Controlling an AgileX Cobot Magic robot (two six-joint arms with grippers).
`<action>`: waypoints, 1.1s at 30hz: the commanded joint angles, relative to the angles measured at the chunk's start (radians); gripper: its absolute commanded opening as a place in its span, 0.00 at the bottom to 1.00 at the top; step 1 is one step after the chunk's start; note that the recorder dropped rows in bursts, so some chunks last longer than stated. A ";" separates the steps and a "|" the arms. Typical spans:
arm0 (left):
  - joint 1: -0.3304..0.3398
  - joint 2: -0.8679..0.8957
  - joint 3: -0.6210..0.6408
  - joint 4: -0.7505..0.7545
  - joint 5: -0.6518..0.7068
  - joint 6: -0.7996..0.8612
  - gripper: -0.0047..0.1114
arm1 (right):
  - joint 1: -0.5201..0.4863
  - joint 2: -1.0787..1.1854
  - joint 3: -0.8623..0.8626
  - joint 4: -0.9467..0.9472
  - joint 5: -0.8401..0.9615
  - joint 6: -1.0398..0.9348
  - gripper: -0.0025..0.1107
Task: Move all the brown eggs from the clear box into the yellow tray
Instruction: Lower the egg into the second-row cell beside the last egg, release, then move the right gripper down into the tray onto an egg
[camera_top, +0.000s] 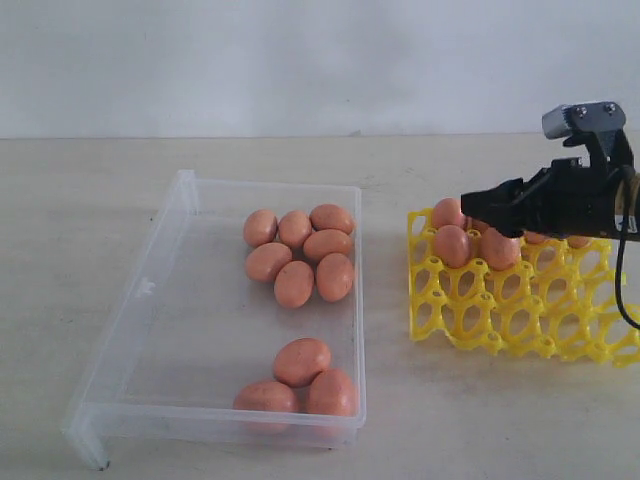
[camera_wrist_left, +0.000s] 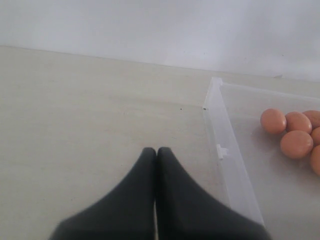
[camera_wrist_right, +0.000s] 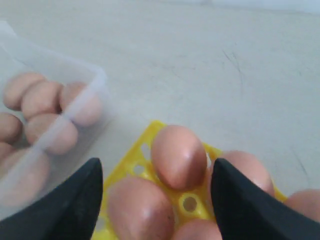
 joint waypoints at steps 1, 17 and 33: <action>-0.005 0.001 -0.002 -0.002 -0.007 0.000 0.00 | -0.001 -0.099 -0.010 0.093 -0.249 0.008 0.56; -0.005 0.001 -0.002 -0.002 -0.007 0.000 0.00 | 0.495 -0.374 -0.458 0.038 0.055 0.222 0.17; -0.005 0.001 -0.002 -0.002 -0.007 0.000 0.00 | 0.824 -0.072 -0.748 0.729 1.743 -0.826 0.02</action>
